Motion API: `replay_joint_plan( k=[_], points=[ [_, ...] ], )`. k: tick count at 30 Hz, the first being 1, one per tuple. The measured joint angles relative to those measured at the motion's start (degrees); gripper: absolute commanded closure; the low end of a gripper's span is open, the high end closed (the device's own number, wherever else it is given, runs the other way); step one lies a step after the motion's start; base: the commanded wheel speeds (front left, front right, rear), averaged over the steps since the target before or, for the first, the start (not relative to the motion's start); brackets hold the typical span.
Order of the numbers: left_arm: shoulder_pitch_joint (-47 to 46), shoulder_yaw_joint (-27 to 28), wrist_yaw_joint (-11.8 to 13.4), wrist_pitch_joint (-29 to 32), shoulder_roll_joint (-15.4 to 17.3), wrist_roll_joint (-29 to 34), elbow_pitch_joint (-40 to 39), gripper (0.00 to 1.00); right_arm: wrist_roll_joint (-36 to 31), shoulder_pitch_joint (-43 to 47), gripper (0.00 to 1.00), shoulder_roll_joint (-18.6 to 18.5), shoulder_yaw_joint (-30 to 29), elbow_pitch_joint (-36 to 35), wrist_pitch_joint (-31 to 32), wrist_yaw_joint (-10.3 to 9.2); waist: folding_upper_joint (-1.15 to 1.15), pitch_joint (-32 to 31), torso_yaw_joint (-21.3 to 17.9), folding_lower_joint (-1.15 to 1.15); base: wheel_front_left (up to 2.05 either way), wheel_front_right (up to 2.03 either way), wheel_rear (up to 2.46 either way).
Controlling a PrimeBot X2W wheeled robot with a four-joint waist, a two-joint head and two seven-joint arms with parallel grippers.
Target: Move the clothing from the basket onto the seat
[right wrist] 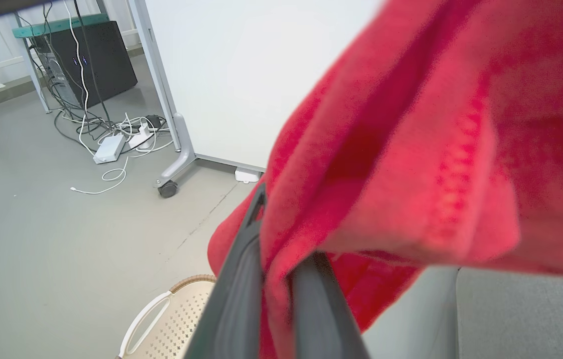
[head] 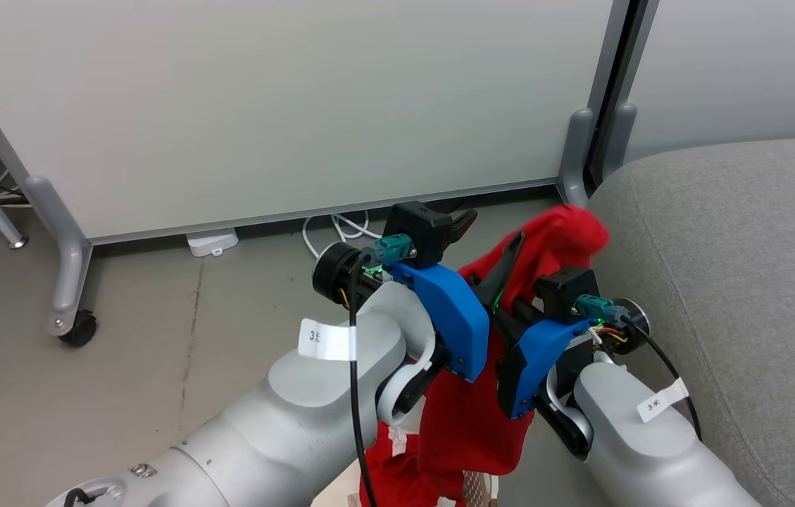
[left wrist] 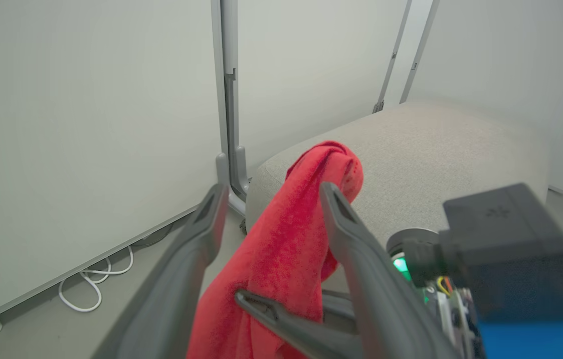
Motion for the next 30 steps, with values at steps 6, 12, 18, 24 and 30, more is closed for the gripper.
replay_joint_plan(
  k=[6, 12, 18, 24, 30],
  points=[
    [0.23, -0.12, 0.0, -2.86, -0.01, 0.32, 0.68, 0.0, 0.01, -0.21, 1.0, 0.0, -0.71, 0.99, -0.37, 0.0, 0.0, 0.06, 0.67, 0.0, 0.0, 0.0, 0.0],
    [3.19, 1.2, -1.97, -5.03, 0.71, 3.26, 1.7, 0.0, -0.48, -0.21, 1.0, 0.0, -2.09, 1.4, -0.76, 0.0, 0.0, 0.25, 1.62, 0.0, 0.0, 0.0, 0.0],
    [11.05, 10.27, -1.52, -5.2, 4.3, 11.14, -3.02, 0.0, -1.62, -0.2, 1.0, 0.0, -3.12, 1.31, -0.93, 0.0, 0.0, 0.41, 2.11, 0.0, 0.0, 0.0, 0.0],
    [22.48, 20.57, -2.52, -5.21, 8.23, 20.28, -10.11, 0.0, -2.21, -0.09, 1.0, 0.0, -3.63, 0.51, -1.02, 0.0, 0.0, 0.27, 1.78, 0.0, 0.0, 0.0, 0.0],
    [32.73, 31.0, -4.03, -5.21, 9.53, 28.16, -16.11, 0.0, -3.18, 0.74, 1.0, 0.0, -4.91, -0.16, -1.12, 0.0, 0.0, -0.04, 1.73, -0.01, 0.0, 0.0, 0.0]
  ],
)
